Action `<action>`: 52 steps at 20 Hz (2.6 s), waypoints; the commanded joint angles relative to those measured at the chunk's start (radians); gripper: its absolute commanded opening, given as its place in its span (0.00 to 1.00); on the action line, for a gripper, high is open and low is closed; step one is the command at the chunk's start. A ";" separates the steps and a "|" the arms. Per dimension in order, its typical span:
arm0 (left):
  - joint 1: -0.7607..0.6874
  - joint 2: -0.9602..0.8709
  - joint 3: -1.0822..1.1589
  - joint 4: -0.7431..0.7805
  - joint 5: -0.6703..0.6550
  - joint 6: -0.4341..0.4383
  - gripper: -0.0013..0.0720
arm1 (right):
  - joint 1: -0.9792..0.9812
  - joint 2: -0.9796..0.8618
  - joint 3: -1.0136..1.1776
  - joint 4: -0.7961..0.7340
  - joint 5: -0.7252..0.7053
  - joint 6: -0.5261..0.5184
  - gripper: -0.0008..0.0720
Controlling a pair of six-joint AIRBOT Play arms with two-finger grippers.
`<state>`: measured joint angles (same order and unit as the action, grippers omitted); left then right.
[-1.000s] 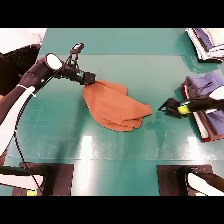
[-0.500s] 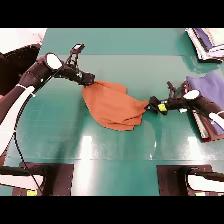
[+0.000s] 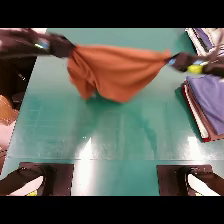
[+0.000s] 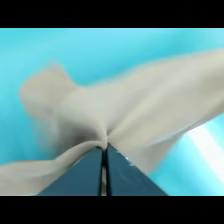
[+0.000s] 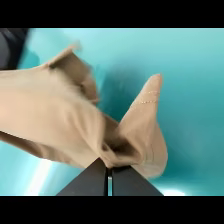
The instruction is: Fold the shirts.
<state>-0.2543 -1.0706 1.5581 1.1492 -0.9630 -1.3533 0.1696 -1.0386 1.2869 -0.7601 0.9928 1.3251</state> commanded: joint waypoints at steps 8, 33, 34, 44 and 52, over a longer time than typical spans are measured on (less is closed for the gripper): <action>0.000 0.216 0.092 0.011 -0.131 -0.054 0.05 | -0.032 0.220 0.335 -0.305 0.281 0.188 0.03; -0.172 -0.113 -0.334 -0.009 -0.079 -0.053 0.54 | 0.014 -0.082 -0.055 -0.418 0.369 0.219 0.03; -0.107 -0.113 -0.322 -0.008 -0.053 -0.053 0.54 | 0.014 -0.082 -0.055 -0.418 0.369 0.219 0.03; 0.128 -0.464 -0.322 -0.191 -0.110 0.035 0.80 | 0.014 -0.083 -0.055 -0.418 0.342 0.220 0.03; 0.065 -0.561 -0.322 -0.216 -0.076 0.045 0.80 | 0.014 -0.083 -0.055 -0.418 0.341 0.220 0.03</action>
<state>-0.1627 -1.6085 1.2354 0.9394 -1.0580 -1.3163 0.1844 -1.1206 1.2320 -1.1782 1.3354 1.5448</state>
